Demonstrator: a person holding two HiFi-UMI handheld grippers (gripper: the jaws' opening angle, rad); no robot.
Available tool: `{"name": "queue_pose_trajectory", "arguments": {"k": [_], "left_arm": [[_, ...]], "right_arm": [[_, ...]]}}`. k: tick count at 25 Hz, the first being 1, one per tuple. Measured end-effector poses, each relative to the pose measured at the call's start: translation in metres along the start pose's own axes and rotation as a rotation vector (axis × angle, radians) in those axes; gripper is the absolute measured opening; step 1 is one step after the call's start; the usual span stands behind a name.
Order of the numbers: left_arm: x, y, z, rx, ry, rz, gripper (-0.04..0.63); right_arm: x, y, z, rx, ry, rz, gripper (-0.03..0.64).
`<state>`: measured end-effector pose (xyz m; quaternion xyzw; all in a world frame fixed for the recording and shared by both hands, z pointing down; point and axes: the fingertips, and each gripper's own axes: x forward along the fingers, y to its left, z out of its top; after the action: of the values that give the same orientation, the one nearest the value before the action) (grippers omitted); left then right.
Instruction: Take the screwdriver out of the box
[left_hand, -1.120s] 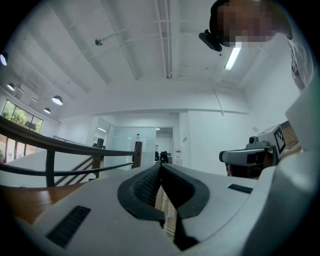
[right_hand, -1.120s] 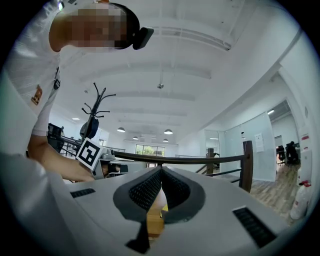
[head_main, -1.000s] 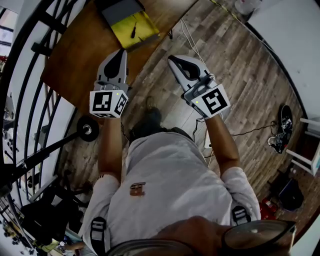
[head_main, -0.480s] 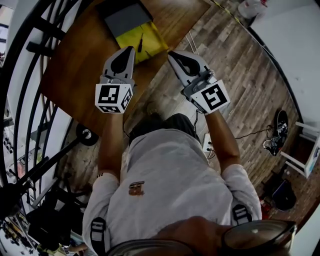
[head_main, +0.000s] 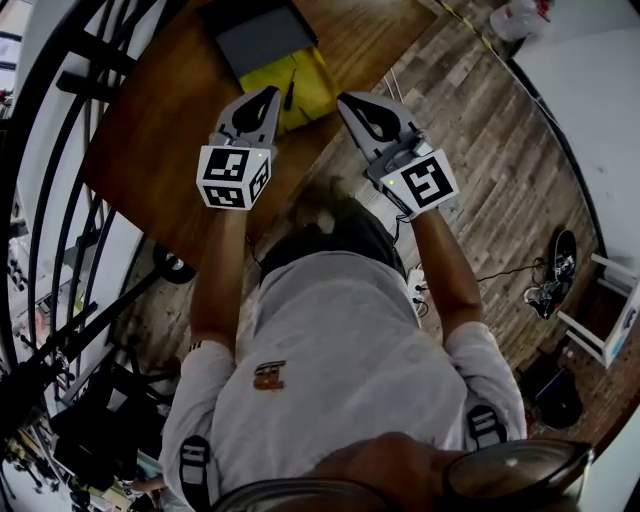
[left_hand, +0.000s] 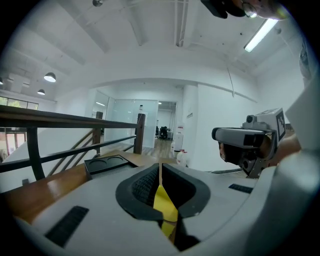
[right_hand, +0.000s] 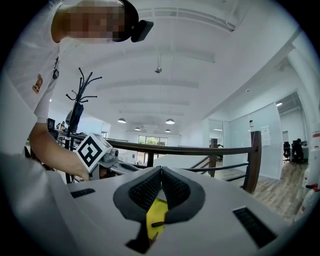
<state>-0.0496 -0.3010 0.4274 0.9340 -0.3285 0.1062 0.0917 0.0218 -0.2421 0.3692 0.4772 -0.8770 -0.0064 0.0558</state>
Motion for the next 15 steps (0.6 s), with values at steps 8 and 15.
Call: {"name": "queue_pose_trajectory", "arguments": {"k": [8, 15], "left_arm": [[0.036, 0.007, -0.022, 0.007, 0.152, 0.017, 0.030], [0.070, 0.013, -0.040, 0.008, 0.293, 0.055, 0.073]], "right_arm": [[0.018, -0.033, -0.011, -0.002, 0.000, 0.062, 0.032], [0.028, -0.063, -0.015, -0.001, -0.011, 0.137, 0.032]]}}
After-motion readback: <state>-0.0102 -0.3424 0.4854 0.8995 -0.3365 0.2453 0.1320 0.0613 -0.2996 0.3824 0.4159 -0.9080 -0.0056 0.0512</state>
